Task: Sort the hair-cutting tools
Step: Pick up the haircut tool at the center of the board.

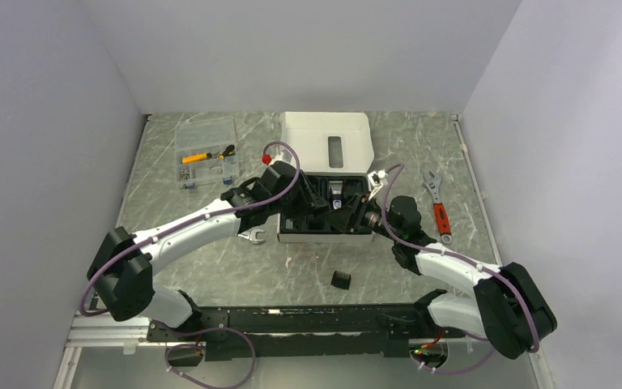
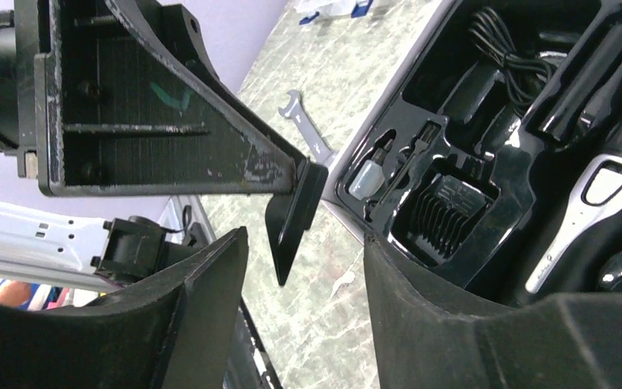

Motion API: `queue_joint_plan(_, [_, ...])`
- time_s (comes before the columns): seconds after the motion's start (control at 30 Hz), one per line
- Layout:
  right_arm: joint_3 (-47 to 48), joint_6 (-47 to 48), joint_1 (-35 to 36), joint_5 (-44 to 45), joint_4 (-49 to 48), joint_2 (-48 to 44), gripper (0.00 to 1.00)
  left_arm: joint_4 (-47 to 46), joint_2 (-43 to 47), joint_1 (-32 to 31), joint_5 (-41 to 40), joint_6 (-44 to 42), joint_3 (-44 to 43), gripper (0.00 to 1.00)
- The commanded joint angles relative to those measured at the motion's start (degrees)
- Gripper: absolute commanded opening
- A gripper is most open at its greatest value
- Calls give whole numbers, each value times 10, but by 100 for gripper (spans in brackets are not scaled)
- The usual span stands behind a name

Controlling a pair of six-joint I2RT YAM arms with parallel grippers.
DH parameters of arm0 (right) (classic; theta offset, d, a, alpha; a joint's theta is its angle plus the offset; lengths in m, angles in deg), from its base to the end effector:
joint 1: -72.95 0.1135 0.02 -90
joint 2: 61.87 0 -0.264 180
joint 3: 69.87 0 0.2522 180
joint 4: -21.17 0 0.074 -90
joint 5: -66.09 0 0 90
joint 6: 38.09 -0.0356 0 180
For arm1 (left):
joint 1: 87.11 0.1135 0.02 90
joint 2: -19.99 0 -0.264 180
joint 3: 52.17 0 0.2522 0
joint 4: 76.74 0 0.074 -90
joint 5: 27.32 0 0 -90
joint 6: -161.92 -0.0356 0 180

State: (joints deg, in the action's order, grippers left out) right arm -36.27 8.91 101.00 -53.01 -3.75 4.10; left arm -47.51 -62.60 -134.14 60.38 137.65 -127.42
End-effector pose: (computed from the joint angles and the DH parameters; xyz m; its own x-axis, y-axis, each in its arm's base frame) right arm 0.1946 0.1233 0.2060 -0.6542 0.3267 -0.6822 -0.5337 0.4397 0.7224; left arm 0.2219 -0.2362 0.2778 -0.8134 -0.4632 -0.3519 -0.0787 0.6871 -0.7223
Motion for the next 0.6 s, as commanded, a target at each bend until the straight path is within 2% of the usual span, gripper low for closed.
queue_joint_plan(0.0, [31,13,2,-16,-63,20,55,-23,18,-6,15,16,-13,0])
queue_joint_plan(0.1, [33,6,2,-26,-84,37,47,-26,18,-10,18,16,-13,0])
queue_joint_plan(0.2, [35,1,2,-38,-97,49,35,-28,18,-11,18,16,-11,0])
queue_joint_plan(0.3, [33,3,3,-42,-92,45,15,-30,20,-11,16,18,-6,2])
queue_joint_plan(0.33, [33,5,3,-41,-85,39,5,-30,22,-11,16,17,-5,3])
queue_joint_plan(0.4, [32,13,2,-37,-67,20,0,-32,25,-11,12,17,-1,7])
queue_joint_plan(0.47, [35,24,2,-35,-37,-3,0,-31,28,-10,9,13,0,17])
queue_joint_plan(0.57, [45,43,-4,-49,24,-42,0,-20,43,4,8,-4,4,43])
